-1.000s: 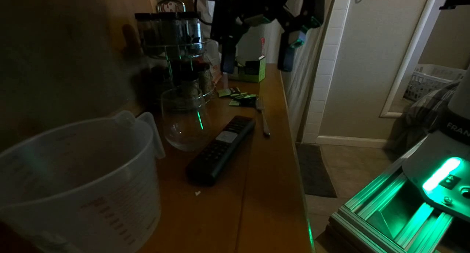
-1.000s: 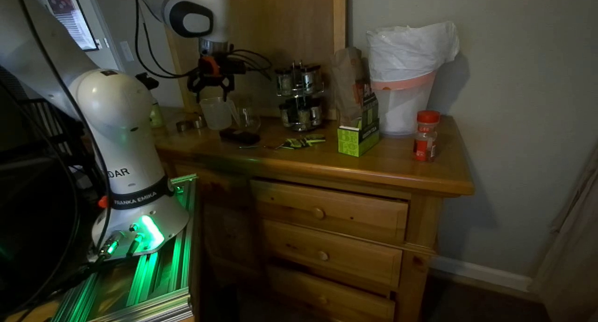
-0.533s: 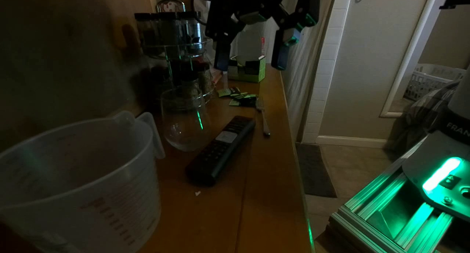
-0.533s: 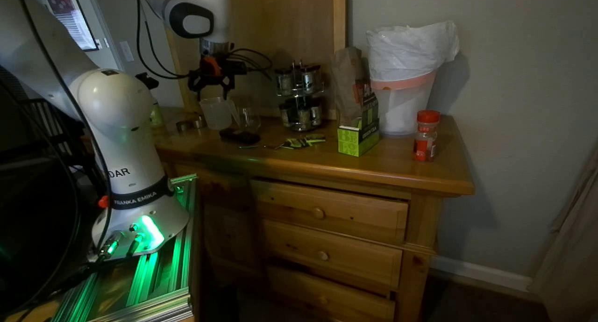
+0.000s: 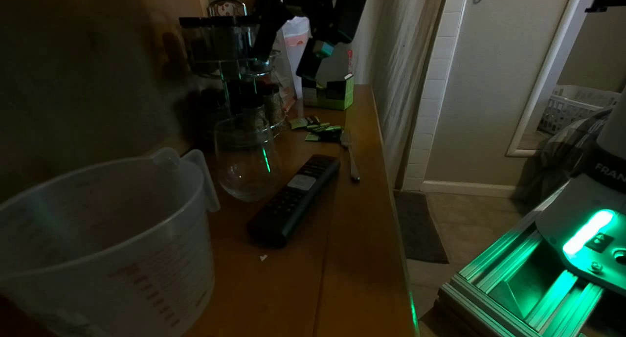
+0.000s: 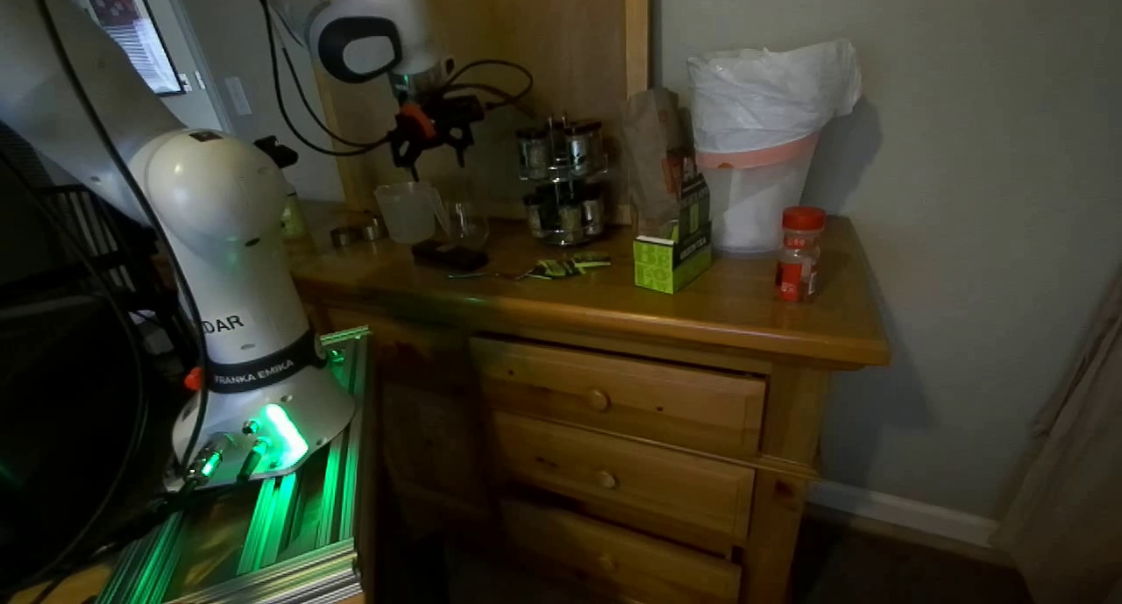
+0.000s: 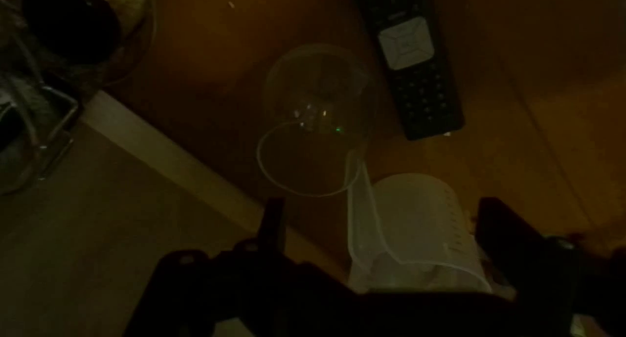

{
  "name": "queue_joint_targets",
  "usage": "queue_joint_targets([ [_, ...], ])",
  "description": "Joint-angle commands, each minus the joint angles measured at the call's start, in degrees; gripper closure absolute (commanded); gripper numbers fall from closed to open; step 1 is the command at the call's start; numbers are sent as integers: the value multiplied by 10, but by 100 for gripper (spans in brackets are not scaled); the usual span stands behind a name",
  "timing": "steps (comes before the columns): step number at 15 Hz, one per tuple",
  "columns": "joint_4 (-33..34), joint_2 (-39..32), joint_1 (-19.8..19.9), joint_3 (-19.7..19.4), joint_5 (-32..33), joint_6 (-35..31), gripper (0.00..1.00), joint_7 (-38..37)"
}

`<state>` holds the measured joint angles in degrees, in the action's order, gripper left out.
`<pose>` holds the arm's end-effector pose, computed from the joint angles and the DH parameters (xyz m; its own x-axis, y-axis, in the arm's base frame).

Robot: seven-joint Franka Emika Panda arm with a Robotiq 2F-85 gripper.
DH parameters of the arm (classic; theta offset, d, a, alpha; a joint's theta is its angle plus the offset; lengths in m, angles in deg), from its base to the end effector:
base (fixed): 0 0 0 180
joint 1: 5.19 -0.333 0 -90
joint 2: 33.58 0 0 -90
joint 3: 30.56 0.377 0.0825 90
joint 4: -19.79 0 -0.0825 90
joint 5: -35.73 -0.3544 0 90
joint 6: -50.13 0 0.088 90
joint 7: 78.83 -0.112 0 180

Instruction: Put the remote control in the clear jug.

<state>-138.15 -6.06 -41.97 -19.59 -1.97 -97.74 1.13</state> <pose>0.2319 0.2468 0.4534 -0.1571 0.8935 0.4208 0.9850 0.1107 0.1326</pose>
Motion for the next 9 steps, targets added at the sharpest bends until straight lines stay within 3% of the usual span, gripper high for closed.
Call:
queue_joint_targets([
  [1, 0, -26, -1, -21, 38, -34, 0, 38],
  [6, -1, -48, 30, -27, 189, 13, 0, 50],
  [9, -2, -68, 39, -26, 224, 12, 0, 49],
])
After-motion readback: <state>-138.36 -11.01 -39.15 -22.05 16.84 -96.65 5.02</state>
